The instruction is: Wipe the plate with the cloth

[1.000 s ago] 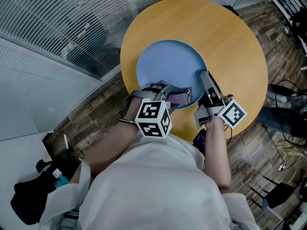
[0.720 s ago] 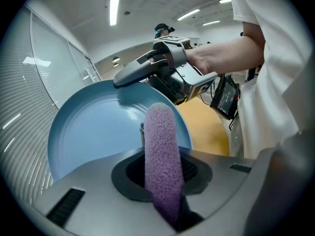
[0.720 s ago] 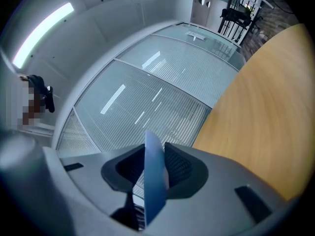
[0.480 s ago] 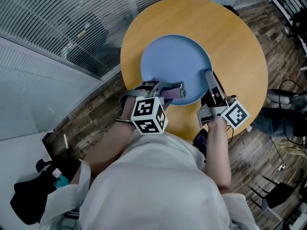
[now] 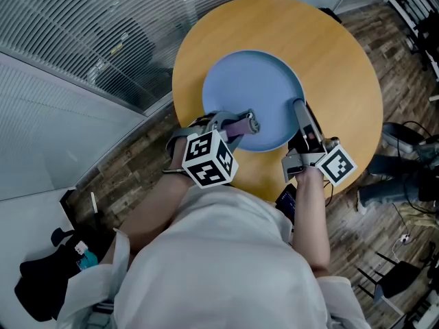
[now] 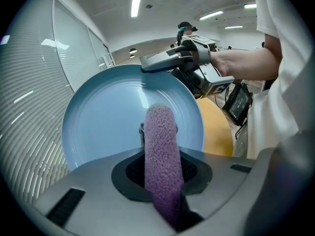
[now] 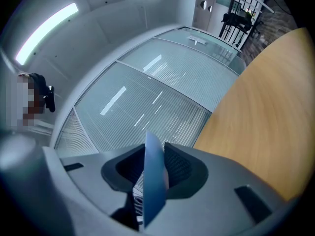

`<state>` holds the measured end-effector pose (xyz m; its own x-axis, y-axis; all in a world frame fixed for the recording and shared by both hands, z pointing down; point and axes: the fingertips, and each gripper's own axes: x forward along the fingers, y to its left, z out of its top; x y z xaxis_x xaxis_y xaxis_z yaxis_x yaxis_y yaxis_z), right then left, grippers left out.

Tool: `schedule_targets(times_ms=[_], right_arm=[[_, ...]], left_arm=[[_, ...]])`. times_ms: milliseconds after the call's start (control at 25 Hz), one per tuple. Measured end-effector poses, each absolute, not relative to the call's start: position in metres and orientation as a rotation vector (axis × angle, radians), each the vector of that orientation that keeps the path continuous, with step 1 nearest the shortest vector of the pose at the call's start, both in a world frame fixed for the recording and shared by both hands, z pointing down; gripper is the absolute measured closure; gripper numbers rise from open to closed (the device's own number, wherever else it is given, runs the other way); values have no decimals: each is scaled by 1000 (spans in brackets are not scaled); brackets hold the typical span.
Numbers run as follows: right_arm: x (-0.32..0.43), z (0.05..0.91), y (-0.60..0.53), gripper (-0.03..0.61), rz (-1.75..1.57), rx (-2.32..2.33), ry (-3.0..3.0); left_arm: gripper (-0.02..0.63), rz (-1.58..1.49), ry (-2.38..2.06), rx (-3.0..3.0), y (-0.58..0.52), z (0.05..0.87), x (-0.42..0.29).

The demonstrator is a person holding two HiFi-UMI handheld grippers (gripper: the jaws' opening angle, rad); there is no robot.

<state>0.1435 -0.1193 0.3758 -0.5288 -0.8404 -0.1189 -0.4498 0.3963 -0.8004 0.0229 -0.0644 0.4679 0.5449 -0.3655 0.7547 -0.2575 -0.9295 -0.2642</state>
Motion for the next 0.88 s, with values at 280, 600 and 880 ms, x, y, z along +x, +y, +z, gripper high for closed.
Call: schedule_targets(times_ms=[280, 600, 880], right_arm=[[145, 376, -119, 460, -991, -1111, 2130], [140, 376, -119, 459, -1020, -1084, 2132], [136, 374, -120, 456, -1033, -1075, 2161]], left_arm=[[531, -1351, 518, -2682, -60, 469, 30], [531, -1306, 476, -2732, -54, 463, 49], [531, -1280, 442, -2751, -52, 454, 66]])
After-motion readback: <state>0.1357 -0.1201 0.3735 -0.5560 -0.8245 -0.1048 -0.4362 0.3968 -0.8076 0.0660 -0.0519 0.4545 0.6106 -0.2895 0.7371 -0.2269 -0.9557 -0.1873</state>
